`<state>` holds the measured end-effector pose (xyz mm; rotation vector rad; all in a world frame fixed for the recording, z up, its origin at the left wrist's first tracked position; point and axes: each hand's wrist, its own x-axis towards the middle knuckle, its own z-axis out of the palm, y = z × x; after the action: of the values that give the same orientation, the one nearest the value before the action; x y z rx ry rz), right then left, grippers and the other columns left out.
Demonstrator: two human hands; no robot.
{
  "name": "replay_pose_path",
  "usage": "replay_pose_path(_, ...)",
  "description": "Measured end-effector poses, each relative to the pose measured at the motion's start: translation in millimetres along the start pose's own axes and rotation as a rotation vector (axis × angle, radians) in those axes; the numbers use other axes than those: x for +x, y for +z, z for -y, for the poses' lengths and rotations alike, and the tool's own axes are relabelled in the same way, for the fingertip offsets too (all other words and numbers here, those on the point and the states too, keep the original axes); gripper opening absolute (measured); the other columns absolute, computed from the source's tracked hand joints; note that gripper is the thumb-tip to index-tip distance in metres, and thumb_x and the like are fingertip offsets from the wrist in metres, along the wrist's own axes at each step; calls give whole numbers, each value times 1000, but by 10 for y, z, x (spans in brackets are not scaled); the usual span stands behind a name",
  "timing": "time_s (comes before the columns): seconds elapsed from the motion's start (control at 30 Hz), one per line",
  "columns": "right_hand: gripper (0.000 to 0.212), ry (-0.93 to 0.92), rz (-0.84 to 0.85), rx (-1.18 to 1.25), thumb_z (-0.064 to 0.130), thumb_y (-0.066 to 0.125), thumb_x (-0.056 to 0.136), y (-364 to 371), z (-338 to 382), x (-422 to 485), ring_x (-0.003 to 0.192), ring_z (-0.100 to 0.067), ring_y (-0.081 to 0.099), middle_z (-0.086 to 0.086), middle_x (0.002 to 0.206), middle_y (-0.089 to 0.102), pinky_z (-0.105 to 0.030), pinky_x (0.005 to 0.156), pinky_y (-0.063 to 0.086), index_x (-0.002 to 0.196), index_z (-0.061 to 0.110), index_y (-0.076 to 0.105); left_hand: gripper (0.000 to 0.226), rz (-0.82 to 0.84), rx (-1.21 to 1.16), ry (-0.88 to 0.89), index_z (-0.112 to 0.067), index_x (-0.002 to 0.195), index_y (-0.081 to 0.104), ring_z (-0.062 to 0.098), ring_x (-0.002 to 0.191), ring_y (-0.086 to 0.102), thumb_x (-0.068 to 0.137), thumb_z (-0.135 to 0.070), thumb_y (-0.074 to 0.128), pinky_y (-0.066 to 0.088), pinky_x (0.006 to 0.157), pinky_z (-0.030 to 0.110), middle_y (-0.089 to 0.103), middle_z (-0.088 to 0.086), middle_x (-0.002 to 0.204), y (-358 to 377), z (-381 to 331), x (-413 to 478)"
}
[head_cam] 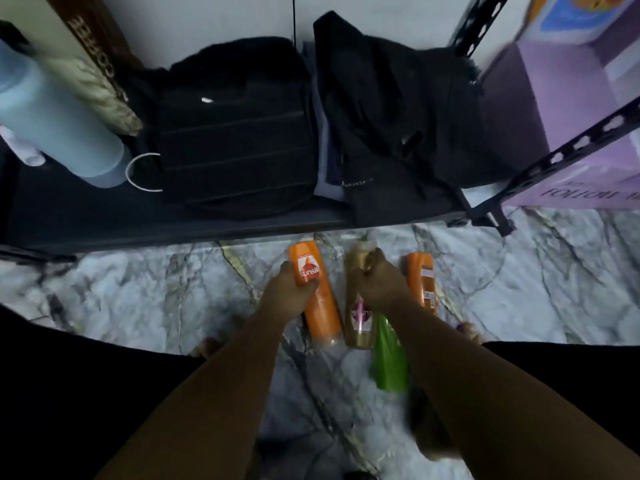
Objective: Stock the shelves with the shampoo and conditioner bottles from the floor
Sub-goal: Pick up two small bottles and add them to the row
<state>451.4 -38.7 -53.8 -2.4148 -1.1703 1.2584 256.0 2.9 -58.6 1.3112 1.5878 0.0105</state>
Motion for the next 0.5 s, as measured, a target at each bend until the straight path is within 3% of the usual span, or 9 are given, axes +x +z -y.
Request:
replay_pose_path(0.07,76,18,2,-5,68,48,80,-3,83,58,101,-31,67,-7,106,68,-51,84,58,139,21,33,70,-13,-48,-15,-17,147,38,30,116,64,92,-45,72,53,95,43,64,8,133,46,31,93)
replay_pose_path(0.17,57,26,26,-51,47,69,84,42,198,96,98,-29,66,-5,106,66,-49,84,58,127,20,41,77,-14,-90,-14,-18,143,38,27,110,64,83,-42,82,54,92,43,65,3,126,107,45,163)
replay_pose_path(0.33,59,-5,84,-178,52,68,83,159,316,68,103,-29,64,-3,112,65,-47,90,56,126,22,44,69,-18,-150,-33,-14,128,35,24,100,63,82,-31,84,51,80,36,62,7,116,155,-20,204)
replay_pose_path(0.5,47,-21,105,114,35,76,84,61,301,-113,94,-20,67,3,102,66,-40,82,58,119,24,46,65,-36,-212,53,-18,122,35,22,98,67,79,-16,84,58,85,44,64,3,108,-14,-37,10)
